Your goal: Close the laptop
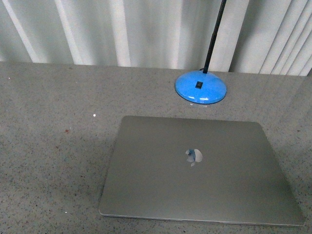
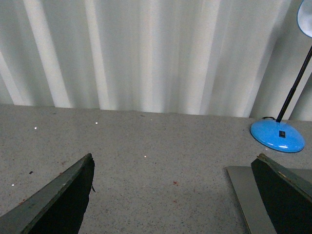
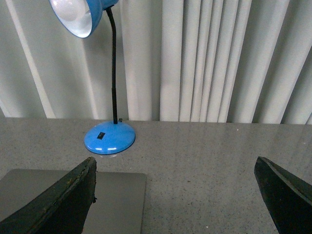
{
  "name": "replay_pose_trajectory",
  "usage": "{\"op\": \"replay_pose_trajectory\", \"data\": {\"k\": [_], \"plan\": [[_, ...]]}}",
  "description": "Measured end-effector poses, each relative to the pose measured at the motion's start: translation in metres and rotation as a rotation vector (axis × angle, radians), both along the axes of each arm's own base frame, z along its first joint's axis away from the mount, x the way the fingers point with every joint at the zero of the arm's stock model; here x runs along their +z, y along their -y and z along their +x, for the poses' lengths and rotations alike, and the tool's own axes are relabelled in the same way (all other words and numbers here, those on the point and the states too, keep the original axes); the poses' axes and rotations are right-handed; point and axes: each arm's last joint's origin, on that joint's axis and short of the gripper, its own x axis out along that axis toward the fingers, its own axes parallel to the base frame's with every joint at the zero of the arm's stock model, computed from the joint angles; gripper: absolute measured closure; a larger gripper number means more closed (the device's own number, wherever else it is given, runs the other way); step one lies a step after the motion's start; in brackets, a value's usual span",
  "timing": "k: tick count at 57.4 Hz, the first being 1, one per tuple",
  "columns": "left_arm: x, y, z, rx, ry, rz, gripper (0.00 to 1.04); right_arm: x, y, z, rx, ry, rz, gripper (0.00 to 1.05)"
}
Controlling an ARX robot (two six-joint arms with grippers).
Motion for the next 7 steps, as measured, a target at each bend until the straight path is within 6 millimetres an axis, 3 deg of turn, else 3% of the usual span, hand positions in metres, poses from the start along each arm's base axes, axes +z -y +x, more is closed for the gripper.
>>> {"op": "replay_pose_trajectory", "data": {"k": [7], "plan": [[0.0000, 0.0000, 0.0000, 0.000, 0.000, 0.000, 0.07, 0.0000, 0.0000, 0.0000, 0.000, 0.000, 0.000, 0.07]]}}
